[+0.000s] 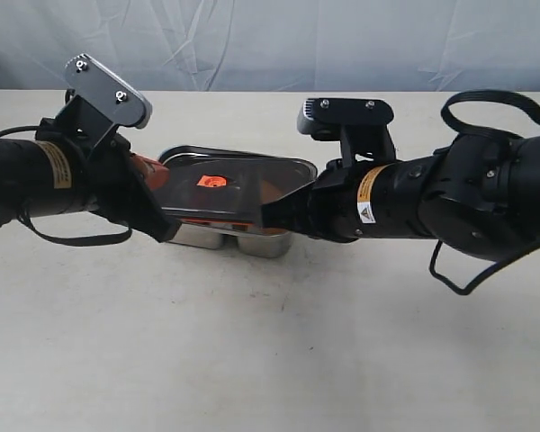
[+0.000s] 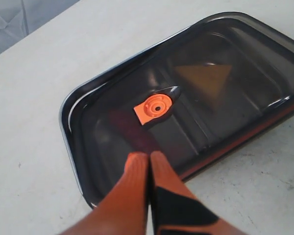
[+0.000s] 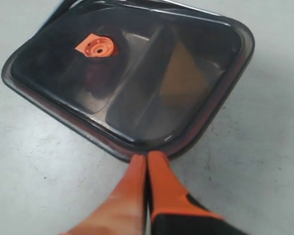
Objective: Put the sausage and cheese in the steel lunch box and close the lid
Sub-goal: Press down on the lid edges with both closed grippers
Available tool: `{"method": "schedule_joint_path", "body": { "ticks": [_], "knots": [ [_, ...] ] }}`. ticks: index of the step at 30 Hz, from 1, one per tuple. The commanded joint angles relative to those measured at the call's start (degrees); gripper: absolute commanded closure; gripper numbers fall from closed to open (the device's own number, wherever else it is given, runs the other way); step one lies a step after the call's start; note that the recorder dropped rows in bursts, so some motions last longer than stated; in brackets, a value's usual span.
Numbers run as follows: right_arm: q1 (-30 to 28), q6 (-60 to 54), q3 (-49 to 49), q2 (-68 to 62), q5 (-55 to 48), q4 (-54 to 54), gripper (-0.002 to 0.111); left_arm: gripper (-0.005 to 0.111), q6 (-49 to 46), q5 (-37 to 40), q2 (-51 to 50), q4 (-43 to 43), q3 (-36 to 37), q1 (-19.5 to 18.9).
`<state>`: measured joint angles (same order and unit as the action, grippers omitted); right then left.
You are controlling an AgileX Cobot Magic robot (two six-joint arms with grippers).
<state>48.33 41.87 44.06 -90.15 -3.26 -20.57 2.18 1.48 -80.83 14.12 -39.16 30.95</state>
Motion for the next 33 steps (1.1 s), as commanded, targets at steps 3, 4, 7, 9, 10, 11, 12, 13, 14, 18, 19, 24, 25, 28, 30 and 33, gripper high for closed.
{"method": "schedule_joint_path", "body": {
  "ticks": [3,4,7,9,10,11,12,13,14,18,19,24,25,28,30,33],
  "knots": [
    [-0.2,-0.4,2.5,-3.0,1.5,0.2,0.108,0.107,0.3,-2.3,-0.2,1.1,-0.3,0.6],
    [-0.2,-0.4,3.0,-3.6,1.0,0.2,0.108,0.107,0.3,-2.4,-0.3,1.1,-0.3,0.6],
    [-0.2,-0.4,4.8,-5.9,0.3,0.2,0.108,0.107,0.3,-2.5,-1.2,1.1,-0.3,0.6],
    [-0.2,-0.4,5.6,-7.2,-0.2,0.2,0.108,0.107,0.3,-2.2,-2.5,1.1,-0.3,0.6],
    [-0.2,-0.4,5.8,-7.5,-0.5,0.2,0.108,0.107,0.3,-1.9,-3.0,1.1,-0.3,0.6],
    [-0.2,-0.4,5.9,-8.0,-0.9,0.2,0.108,0.107,0.3,-1.5,-3.5,1.1,-0.3,0.6],
    [-0.2,-0.4,6.0,-8.3,-1.2,0.2,0.108,0.107,0.3,-1.5,-4.0,1.1,-0.3,0.6],
    [-0.2,-0.4,6.0,-8.4,-1.5,0.2,0.108,0.107,0.3,-1.5,-4.2,1.1,-0.3,0.6],
    [-0.2,-0.4,6.0,-8.7,-1.6,0.2,0.108,0.107,0.3,-1.5,-4.6,1.1,-0.3,0.6],
    [-0.2,-0.4,6.0,-9.0,-1.3,0.2,0.108,0.107,0.3,-2.0,-4.9,1.1,-0.3,0.6],
    [-0.2,-0.4,6.0,-9.1,-1.1,0.2,0.108,0.107,0.3,-2.2,-4.9,1.1,-0.3,0.6],
    [-0.3,-0.4,6.9,-10.0,-0.5,-0.5,0.108,0.107,0.3,-2.6,-4.9,1.1,-0.3,0.6],
    [-0.3,-0.4,7.3,-10.3,-0.8,-0.5,0.108,0.107,0.3,-2.6,-4.9,1.1,-0.3,0.6],
    [-0.3,-0.4,8.8,-11.5,-1.8,-0.5,0.108,0.107,0.3,-2.5,-4.9,1.1,-0.3,0.6],
    [-0.3,-0.4,9.8,-12.5,-2.7,-0.8,0.108,0.107,0.3,-2.5,-4.9,1.1,-0.3,0.6],
    [-0.3,-0.4,11.1,-13.9,-4.0,-0.9,0.108,0.107,0.3,-2.5,-4.9,1.1,-0.3,0.6]
  ]
}}
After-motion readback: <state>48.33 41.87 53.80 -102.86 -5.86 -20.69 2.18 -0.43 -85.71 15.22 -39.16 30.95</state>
